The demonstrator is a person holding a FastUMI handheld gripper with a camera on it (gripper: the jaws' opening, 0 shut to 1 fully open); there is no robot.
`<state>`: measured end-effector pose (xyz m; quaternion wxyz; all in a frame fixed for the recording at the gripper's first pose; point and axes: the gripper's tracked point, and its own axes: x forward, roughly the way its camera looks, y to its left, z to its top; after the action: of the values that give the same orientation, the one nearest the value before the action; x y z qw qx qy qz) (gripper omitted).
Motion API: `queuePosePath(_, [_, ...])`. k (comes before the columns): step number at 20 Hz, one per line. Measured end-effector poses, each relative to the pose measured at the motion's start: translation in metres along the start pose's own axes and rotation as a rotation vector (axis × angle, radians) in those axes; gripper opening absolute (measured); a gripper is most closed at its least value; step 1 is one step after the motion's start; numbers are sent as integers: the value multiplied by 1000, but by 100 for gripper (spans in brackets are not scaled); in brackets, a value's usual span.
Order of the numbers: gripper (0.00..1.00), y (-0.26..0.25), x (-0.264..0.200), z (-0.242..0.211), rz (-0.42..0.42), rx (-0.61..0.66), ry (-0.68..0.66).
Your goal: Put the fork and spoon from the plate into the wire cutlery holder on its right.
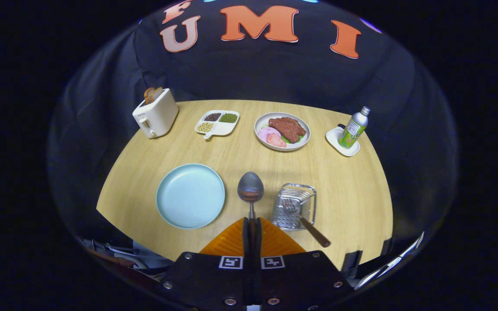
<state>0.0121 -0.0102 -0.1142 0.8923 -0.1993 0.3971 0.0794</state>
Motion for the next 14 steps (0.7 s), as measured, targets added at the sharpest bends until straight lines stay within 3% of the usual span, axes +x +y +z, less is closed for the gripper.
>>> queuePosePath(6, [1,-47,3,-5,-10,-101,186])
queuePosePath(14, [2,-61,49,-18,-30,-228,364])
